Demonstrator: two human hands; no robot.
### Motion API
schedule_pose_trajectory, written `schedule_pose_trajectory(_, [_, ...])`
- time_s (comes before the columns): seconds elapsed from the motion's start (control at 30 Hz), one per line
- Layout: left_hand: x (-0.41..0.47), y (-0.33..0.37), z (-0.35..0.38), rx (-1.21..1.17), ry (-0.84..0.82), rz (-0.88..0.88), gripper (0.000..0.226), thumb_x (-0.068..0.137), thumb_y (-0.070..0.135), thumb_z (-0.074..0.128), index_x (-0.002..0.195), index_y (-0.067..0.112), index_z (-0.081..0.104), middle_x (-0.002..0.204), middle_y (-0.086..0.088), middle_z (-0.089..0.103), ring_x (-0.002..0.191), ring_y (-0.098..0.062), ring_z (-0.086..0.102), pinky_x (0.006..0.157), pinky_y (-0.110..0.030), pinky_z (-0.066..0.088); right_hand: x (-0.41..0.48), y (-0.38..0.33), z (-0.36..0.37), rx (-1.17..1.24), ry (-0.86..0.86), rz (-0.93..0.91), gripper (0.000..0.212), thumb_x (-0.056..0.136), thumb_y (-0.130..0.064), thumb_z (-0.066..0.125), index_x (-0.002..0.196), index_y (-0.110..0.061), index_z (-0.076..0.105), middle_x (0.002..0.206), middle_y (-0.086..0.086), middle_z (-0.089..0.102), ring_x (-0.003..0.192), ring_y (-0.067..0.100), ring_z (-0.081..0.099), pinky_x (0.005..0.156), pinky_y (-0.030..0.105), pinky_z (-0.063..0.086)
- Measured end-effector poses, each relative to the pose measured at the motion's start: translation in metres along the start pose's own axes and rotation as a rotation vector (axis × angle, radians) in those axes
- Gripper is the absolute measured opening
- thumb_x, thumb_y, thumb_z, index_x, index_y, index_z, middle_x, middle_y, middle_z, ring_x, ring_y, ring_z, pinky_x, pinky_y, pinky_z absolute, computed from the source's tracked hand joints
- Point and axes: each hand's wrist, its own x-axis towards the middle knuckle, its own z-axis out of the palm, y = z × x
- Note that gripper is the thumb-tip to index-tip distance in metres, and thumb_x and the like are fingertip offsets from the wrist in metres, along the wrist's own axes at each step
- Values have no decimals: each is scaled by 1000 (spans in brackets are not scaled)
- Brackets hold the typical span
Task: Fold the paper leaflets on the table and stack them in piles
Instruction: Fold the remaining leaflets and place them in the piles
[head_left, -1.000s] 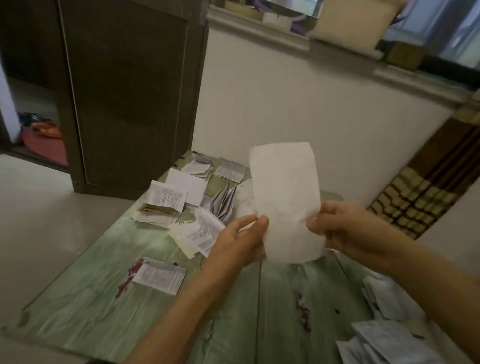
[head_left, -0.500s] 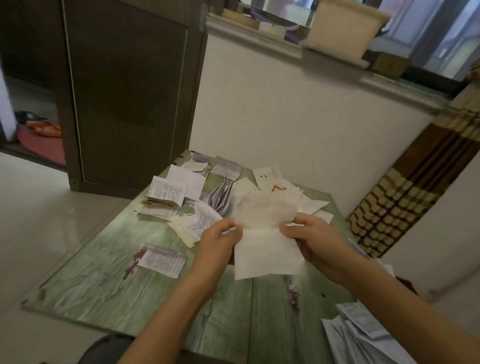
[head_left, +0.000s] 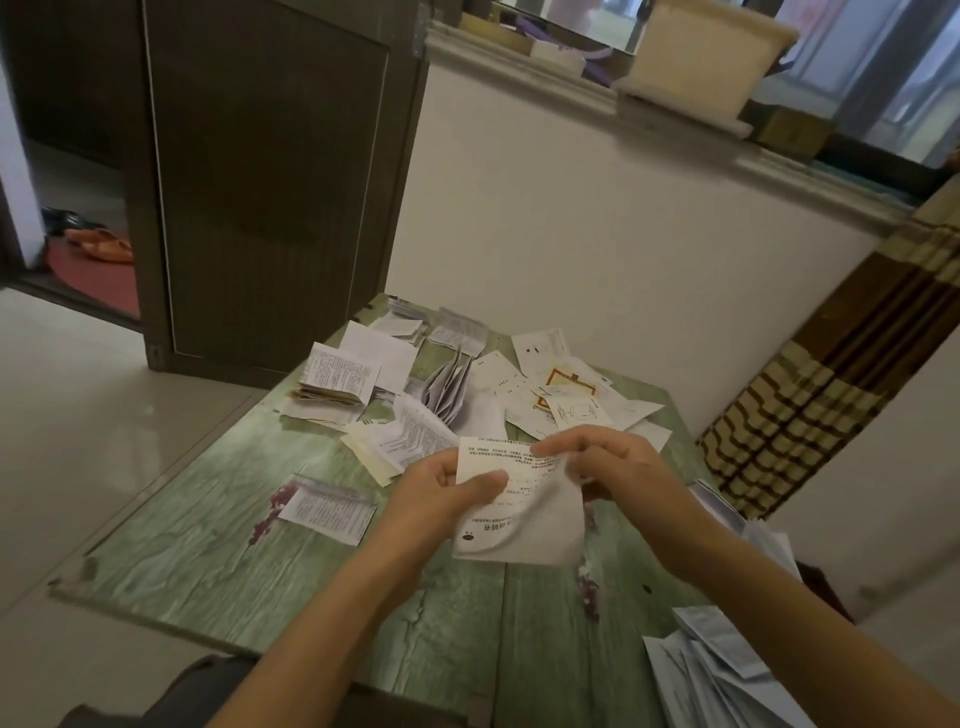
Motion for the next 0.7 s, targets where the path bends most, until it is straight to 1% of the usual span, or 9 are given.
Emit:
schedule_pose_trajectory(0.07, [0,2,-3,50,-47,-7,18,85,7,62,102,10,67,93,-5,74,84,-21,70,70,-28,56,5,-7,-2,-30,-36,62,31,93,-21,50,73,-21,74,79,-2,70,64,4,65,59,21,51])
schedule_pose_trajectory(0.13, [-3,5,-4,94,-98,-21,15,86,8,61,100,12,67,92,-4,74,84,-21,71,69,-27,57,7,-12,-9,-24,-93,50,28,94,-27,49,83,-12,69,82,7,72,71,17,68,68,31,53])
schedule_pose_trajectory(0.2, [-5,5,-4,150,-120,-13,15,86,10,63,99,15,68,91,-3,74,84,-20,71,73,-31,57,8,-15,-15,-93,-188,56,16,88,-22,61,98,-10,61,84,7,74,77,22,70,76,35,54])
schedule_pose_trajectory(0.23, [-5,5,-3,173,-120,-1,15,85,11,64,99,16,68,91,-2,74,84,-20,71,74,-32,57,7,-14,-17,-121,-249,87,20,85,-15,65,103,-10,59,86,7,74,79,22,71,76,34,56])
schedule_pose_trajectory(0.3, [-6,6,-2,181,-94,23,12,85,13,64,96,16,68,86,-1,75,81,-18,71,70,-28,57,7,-11,-15,-146,-302,118,20,82,-6,67,101,-9,62,85,8,72,79,21,70,72,30,57])
schedule_pose_trajectory(0.4, [-6,6,-4,81,2,21,15,85,12,65,99,9,65,83,-2,75,77,-16,72,62,-23,57,9,-3,-7,-3,-137,127,6,84,-2,64,86,-7,62,78,7,69,69,16,68,62,27,54])
schedule_pose_trajectory(0.5, [-6,6,-3,16,48,4,17,86,11,64,103,8,63,86,-2,75,75,-13,71,57,-21,55,10,1,0,159,9,165,9,88,-1,59,96,2,57,78,7,72,66,15,69,52,20,53])
schedule_pose_trajectory(0.6, [-5,7,-2,31,107,15,10,91,8,57,97,13,63,79,-1,74,64,-13,70,50,-21,54,9,1,5,248,-26,197,13,90,1,53,104,1,54,86,12,73,66,19,69,49,22,53])
schedule_pose_trajectory(0.7, [-5,10,-4,46,156,10,21,93,0,47,89,13,63,72,-4,71,55,-14,67,46,-21,52,6,-2,6,308,-91,180,15,92,5,44,87,-3,55,79,19,69,57,22,65,46,23,52])
